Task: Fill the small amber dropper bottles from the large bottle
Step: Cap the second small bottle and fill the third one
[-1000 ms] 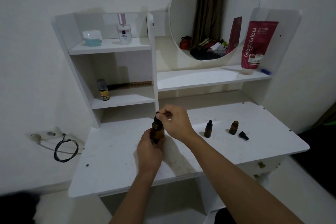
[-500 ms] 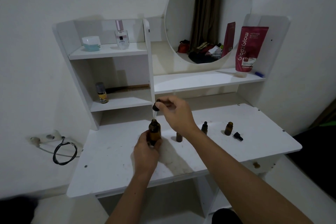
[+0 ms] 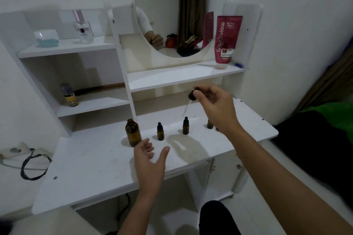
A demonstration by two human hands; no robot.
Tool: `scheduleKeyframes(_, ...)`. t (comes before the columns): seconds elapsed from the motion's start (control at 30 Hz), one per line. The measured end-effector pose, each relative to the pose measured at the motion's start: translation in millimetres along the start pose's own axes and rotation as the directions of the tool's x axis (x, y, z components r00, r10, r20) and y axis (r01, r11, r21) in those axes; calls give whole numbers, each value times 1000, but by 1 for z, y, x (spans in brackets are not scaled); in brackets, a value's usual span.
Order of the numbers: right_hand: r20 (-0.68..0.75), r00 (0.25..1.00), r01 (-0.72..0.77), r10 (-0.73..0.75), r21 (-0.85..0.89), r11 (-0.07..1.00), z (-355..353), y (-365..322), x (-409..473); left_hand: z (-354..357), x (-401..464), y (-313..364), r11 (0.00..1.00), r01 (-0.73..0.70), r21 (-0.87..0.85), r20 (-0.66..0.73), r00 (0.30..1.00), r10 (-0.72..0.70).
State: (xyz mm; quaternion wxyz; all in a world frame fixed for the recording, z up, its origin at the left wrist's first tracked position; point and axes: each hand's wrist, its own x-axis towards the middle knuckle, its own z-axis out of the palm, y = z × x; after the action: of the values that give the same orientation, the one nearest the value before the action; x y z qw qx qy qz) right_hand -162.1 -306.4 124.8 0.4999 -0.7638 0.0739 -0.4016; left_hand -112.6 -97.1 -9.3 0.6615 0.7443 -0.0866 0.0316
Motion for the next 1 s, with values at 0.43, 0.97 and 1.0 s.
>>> scheduleKeyframes(0.43,-177,982,-88,65,-123,989,-91,64,9,139,3,22,985,-155,78,484,869,99)
scheduleKeyframes(0.97,-23,998,-66,63,-120,991,-67,102,14,189,39,8,970,-194,145,417,901,118)
scheduleKeyframes(1.0,-11,997,-77,76,-128,989,-65,104,14,189,39,7,970,-195,145,416,902,119)
